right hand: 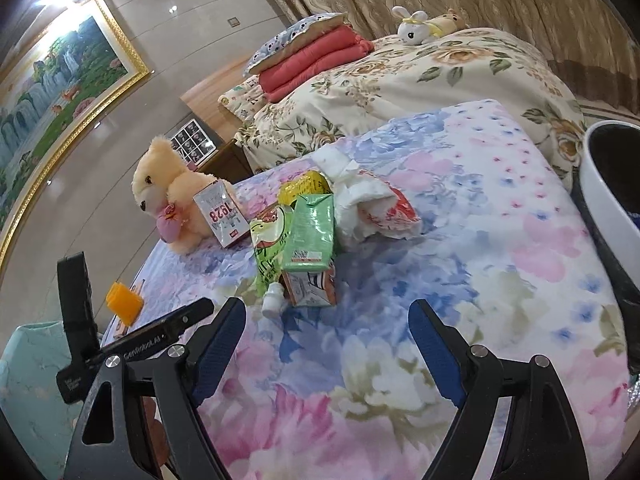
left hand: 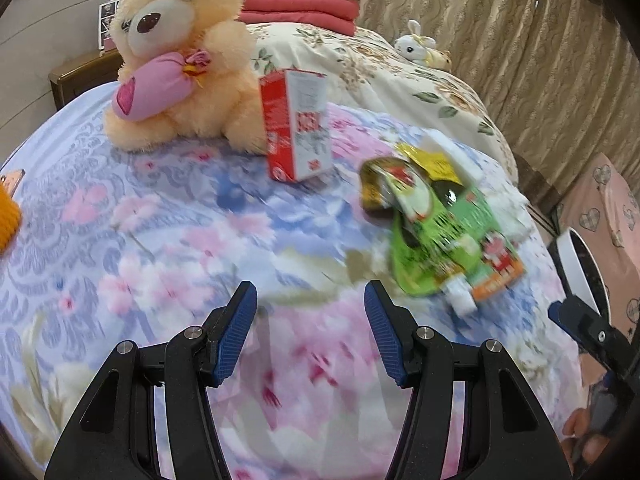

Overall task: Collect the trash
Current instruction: 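Move both grippers back to the bed toward the drink cartons, then grasp the red milk carton with the left gripper while the right grasps the green carton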

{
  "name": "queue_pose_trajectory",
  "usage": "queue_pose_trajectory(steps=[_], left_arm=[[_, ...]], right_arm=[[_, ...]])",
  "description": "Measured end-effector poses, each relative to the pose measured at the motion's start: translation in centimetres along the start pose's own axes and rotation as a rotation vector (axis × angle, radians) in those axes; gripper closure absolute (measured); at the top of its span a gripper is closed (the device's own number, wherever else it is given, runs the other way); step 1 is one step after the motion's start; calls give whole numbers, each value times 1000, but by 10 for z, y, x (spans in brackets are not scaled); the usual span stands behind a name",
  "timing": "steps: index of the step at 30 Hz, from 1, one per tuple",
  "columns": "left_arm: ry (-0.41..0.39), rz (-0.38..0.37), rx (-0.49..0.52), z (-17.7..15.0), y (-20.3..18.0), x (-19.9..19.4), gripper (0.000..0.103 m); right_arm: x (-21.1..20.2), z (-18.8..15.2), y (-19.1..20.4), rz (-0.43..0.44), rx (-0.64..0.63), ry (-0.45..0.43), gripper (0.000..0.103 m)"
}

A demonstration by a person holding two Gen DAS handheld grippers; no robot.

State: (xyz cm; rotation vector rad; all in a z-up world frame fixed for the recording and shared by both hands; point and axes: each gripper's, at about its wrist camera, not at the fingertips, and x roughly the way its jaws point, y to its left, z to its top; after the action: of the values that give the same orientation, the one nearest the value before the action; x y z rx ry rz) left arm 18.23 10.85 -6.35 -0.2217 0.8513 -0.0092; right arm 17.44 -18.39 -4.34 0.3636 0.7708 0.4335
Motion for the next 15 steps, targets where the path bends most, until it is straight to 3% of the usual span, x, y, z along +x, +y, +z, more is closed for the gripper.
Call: queue_pose_trajectory(steps=[4,9,15], left_arm=[[3,6,-7,16,9,13,46],[4,-1,-15,39,16,32,46],[-2,-8,-3,63,15,53,45]], right_arm=[[11,5,5,0,-1,-2,20],[30,11,11,-2,-8,13,41],[48,12,11,2,10,39,51]])
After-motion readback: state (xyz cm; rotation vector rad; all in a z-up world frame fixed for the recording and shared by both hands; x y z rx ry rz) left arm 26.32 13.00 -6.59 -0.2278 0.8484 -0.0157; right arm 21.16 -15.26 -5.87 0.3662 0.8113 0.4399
